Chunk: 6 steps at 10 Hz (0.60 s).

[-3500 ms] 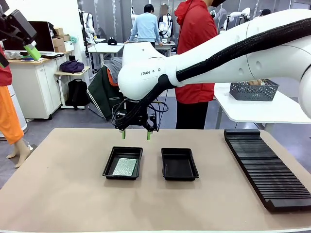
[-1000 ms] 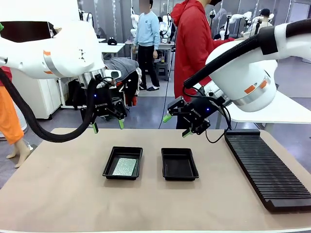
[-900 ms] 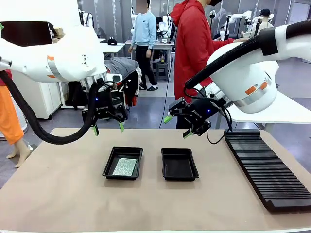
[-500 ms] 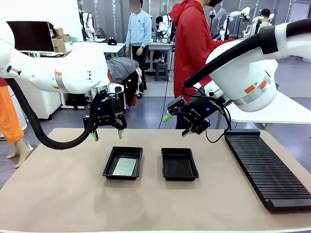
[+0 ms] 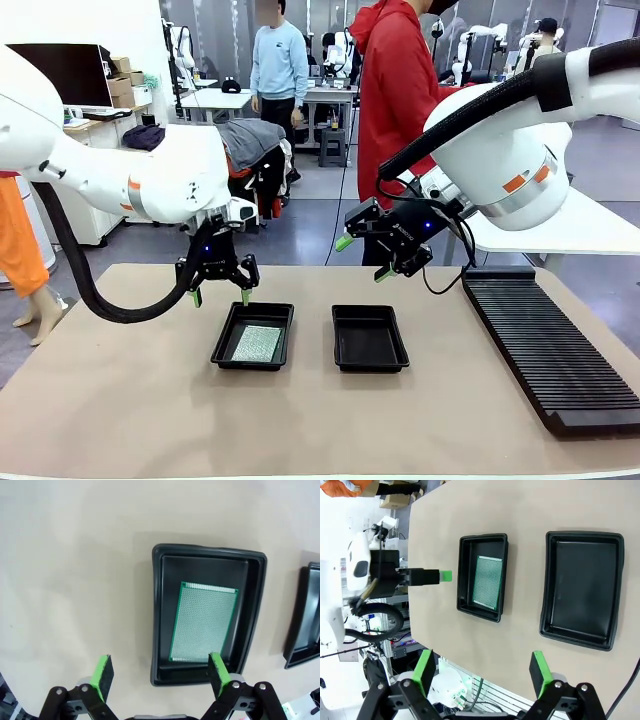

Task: Inspect and transfer BCBs to ESD trays.
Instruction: Pick up the ESD tray and place it on the left side of the table.

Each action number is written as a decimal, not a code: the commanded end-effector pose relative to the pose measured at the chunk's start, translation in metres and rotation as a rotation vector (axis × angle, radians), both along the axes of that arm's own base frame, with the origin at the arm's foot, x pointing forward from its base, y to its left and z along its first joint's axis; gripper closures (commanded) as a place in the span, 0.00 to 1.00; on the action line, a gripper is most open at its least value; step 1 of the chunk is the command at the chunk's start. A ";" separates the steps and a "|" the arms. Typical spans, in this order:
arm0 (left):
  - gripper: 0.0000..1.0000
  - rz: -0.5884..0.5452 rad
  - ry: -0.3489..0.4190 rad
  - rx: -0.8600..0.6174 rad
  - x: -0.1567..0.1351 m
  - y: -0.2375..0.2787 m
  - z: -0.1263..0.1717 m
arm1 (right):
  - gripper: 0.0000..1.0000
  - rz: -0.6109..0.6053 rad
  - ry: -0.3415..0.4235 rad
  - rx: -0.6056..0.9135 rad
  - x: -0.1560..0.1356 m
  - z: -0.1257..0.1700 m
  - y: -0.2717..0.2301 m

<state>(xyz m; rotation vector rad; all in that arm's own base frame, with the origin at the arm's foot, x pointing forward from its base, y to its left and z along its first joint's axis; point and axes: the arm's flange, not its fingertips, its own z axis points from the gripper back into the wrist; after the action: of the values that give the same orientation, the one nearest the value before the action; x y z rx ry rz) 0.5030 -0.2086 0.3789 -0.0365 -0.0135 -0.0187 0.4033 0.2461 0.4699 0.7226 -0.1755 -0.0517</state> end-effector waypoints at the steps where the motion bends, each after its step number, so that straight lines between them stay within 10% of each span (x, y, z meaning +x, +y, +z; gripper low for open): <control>1: 0.00 -0.021 -0.030 0.035 0.010 0.000 -0.014 | 0.00 -0.001 0.007 -0.008 0.000 0.001 0.001; 6: 0.00 -0.020 -0.028 0.039 0.023 0.002 -0.049 | 0.00 -0.001 0.007 -0.008 0.000 0.001 0.001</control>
<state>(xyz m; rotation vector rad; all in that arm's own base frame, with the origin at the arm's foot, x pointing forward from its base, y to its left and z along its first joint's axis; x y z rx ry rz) 0.5222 -0.2058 0.3323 -0.0195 -0.0150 -0.0344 0.4033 0.2462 0.4699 0.7226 -0.1754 -0.0514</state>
